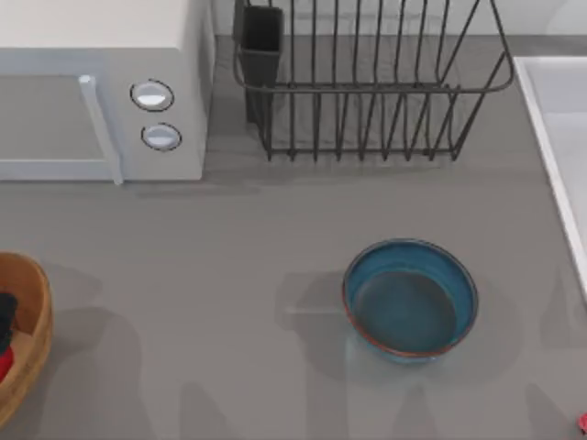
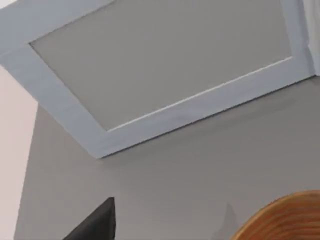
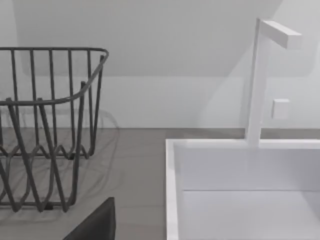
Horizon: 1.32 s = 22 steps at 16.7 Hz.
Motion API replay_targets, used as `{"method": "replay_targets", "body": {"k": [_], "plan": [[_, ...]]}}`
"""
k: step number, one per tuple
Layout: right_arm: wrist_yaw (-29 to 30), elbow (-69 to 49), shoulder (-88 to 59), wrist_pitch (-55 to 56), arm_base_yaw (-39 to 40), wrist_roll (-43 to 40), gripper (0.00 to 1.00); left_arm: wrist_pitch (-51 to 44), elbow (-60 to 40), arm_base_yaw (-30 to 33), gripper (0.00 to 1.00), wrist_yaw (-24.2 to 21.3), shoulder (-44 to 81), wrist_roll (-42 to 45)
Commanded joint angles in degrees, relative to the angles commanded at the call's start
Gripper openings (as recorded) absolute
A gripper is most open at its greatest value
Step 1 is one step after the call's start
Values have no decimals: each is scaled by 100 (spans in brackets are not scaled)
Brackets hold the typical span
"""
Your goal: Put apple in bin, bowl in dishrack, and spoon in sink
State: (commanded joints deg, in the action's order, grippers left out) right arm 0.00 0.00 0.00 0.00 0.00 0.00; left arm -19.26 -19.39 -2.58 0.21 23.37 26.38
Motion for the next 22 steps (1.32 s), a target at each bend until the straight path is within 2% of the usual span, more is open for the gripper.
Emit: {"method": "replay_targets", "body": {"k": [4, 7, 16, 22], "plan": [[0, 0, 0, 0, 0, 0, 100, 1197, 1110, 137, 100, -33, -1538, -1764], [0, 0, 0, 0, 0, 0, 100, 1764, 1759, 226, 100, -25, -2172, -2462], [0, -57, -59, -50, 19, 20, 100, 1926, 1939, 258, 100, -21, -2337, -2638], [-1, -1477, -1668, -1261, 484, 499, 100, 1926, 1939, 258, 100, -21, -2337, -2638]]}}
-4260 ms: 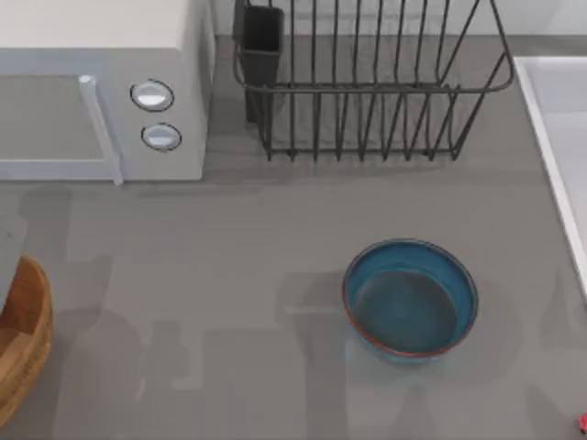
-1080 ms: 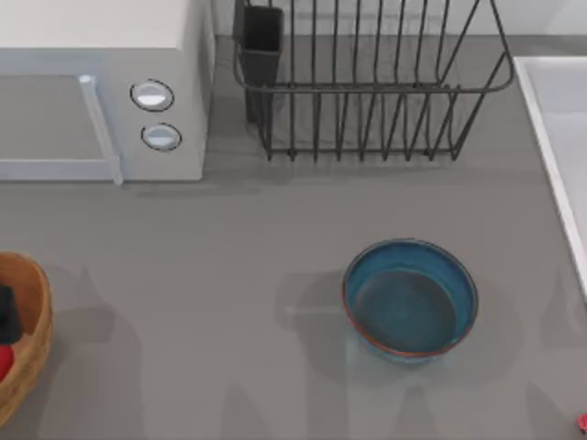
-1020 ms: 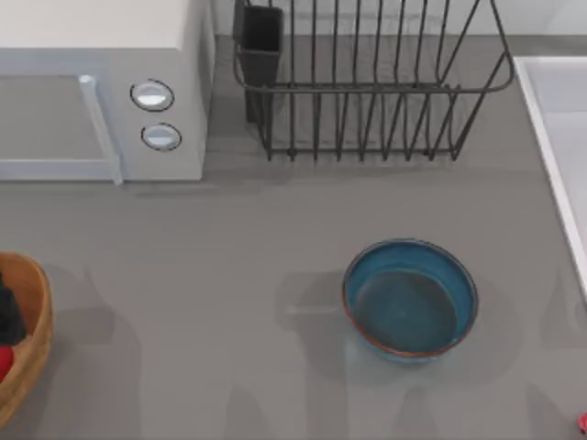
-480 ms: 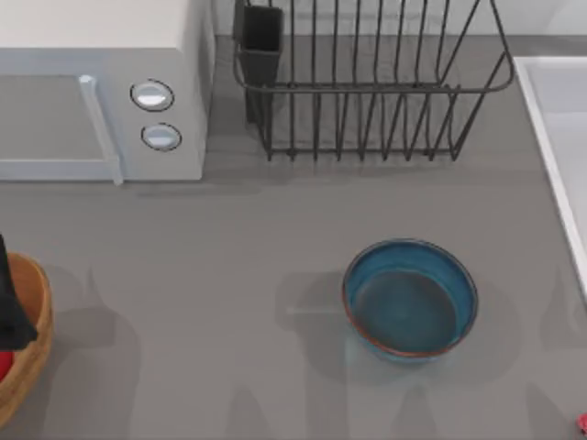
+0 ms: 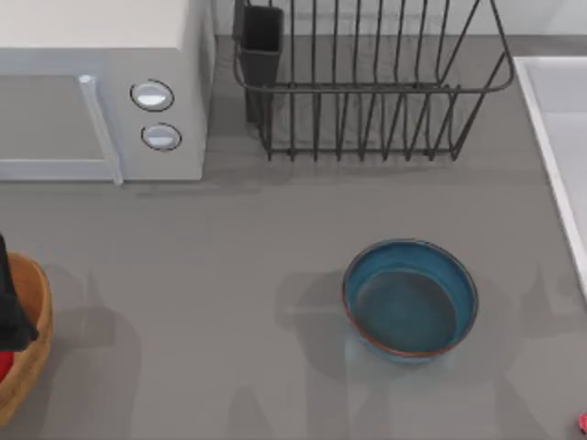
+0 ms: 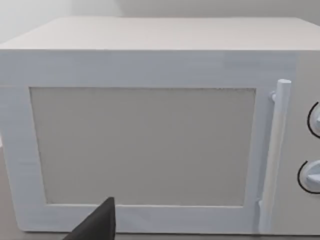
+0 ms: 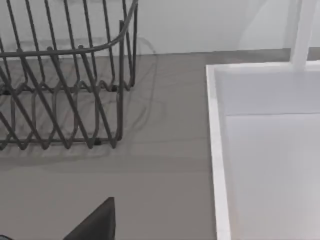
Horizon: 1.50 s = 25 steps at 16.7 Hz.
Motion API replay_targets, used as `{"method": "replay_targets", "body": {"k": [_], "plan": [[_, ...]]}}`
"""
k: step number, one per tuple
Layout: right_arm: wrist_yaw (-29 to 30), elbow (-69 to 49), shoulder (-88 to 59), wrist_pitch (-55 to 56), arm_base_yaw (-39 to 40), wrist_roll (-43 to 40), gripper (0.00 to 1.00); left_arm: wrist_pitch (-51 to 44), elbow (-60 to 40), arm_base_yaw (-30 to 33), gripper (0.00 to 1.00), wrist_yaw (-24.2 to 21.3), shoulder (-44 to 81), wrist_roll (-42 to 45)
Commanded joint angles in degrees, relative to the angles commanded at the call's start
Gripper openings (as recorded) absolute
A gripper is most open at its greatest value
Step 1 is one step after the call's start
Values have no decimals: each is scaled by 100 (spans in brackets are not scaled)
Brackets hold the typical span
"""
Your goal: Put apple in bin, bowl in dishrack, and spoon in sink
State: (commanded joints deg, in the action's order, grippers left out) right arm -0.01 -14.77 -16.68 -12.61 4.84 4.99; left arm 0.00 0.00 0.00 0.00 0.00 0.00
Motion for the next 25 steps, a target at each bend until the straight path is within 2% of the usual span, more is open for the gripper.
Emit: {"method": "replay_targets", "body": {"k": [11, 15, 19, 25], "plan": [[6, -4694, -5884, -3917, 1502, 1546, 100, 0, 0, 0, 100, 0, 0, 0], [8, -6034, -7641, -5029, 1927, 1985, 100, 0, 0, 0, 100, 0, 0, 0], [5, -6753, -8571, -5640, 2164, 2226, 100, 0, 0, 0, 100, 0, 0, 0], [3, -6816, -8657, -5695, 2162, 2248, 100, 0, 0, 0, 100, 0, 0, 0]]}}
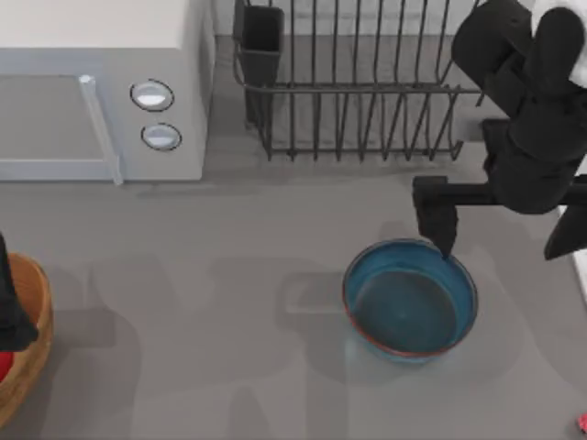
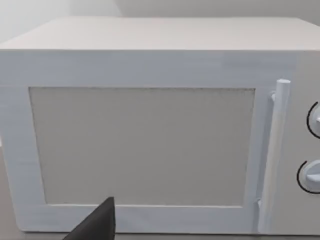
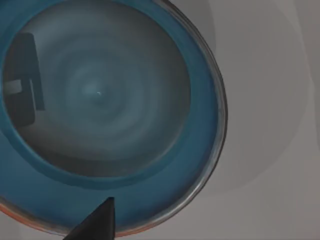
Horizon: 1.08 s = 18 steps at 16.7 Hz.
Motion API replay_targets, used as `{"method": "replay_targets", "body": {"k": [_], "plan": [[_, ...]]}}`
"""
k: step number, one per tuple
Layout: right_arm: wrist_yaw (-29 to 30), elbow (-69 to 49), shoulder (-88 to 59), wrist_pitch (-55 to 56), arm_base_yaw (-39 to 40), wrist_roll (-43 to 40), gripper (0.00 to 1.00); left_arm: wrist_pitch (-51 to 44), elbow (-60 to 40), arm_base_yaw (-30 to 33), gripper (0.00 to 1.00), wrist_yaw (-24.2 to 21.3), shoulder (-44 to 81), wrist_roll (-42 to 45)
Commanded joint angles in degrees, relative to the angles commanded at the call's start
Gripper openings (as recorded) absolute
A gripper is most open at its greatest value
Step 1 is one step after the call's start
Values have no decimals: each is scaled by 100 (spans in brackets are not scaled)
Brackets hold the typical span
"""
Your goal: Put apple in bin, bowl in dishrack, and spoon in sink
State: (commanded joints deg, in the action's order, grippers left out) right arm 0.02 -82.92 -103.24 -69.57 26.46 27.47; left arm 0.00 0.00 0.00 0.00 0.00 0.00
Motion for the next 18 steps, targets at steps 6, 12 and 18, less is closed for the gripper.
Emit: {"method": "replay_targets", "body": {"k": [6, 12, 18], "plan": [[3, 682, -279, 964, 22, 3, 100, 0, 0, 0, 100, 0, 0, 0], [4, 1506, -665, 2161, 46, 33, 100, 0, 0, 0, 100, 0, 0, 0], [4, 1512, -668, 2168, 46, 33, 85, 0, 0, 0, 100, 0, 0, 0]]}}
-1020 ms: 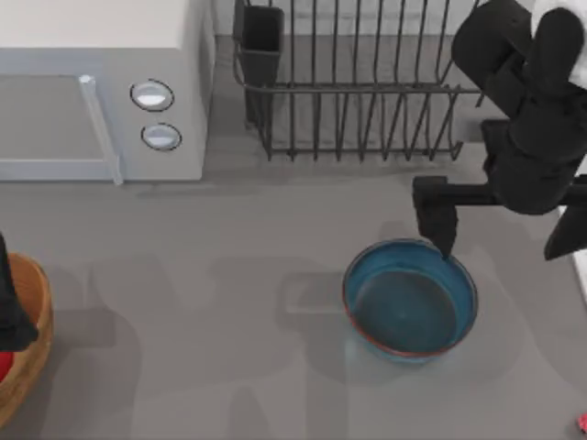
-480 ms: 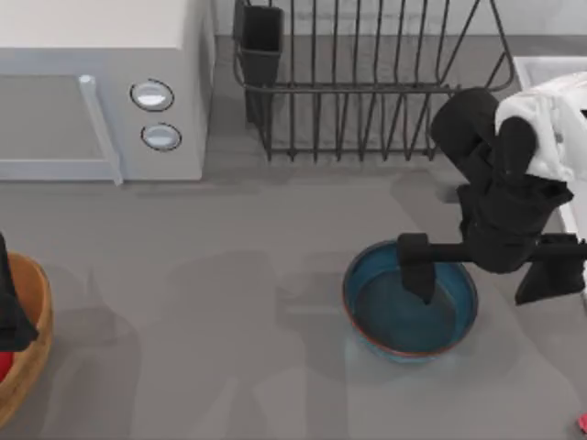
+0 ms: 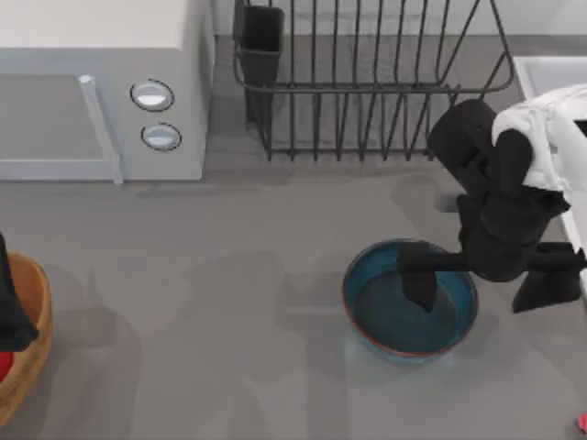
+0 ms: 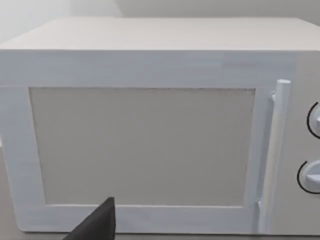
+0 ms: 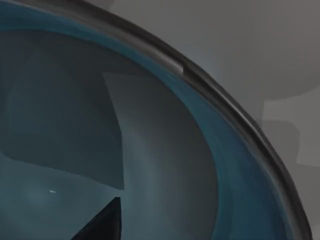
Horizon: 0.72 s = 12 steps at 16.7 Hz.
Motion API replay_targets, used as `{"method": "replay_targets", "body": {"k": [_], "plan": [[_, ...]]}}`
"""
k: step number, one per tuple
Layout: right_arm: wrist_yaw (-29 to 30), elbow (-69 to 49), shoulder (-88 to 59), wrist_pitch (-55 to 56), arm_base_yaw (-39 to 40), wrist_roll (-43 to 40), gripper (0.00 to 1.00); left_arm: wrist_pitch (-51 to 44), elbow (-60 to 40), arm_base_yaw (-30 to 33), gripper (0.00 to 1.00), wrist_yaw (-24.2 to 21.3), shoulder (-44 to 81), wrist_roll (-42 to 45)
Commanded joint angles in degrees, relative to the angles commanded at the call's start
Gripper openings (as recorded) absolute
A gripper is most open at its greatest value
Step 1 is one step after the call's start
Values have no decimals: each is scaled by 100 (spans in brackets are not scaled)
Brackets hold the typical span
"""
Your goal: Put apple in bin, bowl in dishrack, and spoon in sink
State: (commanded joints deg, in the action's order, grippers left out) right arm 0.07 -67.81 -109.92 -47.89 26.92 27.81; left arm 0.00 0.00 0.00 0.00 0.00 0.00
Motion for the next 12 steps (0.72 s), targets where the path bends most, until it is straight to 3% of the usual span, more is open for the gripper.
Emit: {"method": "replay_targets", "body": {"k": [11, 12], "plan": [[0, 0, 0, 0, 0, 0, 2, 0, 0, 0, 100, 0, 0, 0], [0, 0, 0, 0, 0, 0, 0, 0, 0, 0, 100, 0, 0, 0]]}}
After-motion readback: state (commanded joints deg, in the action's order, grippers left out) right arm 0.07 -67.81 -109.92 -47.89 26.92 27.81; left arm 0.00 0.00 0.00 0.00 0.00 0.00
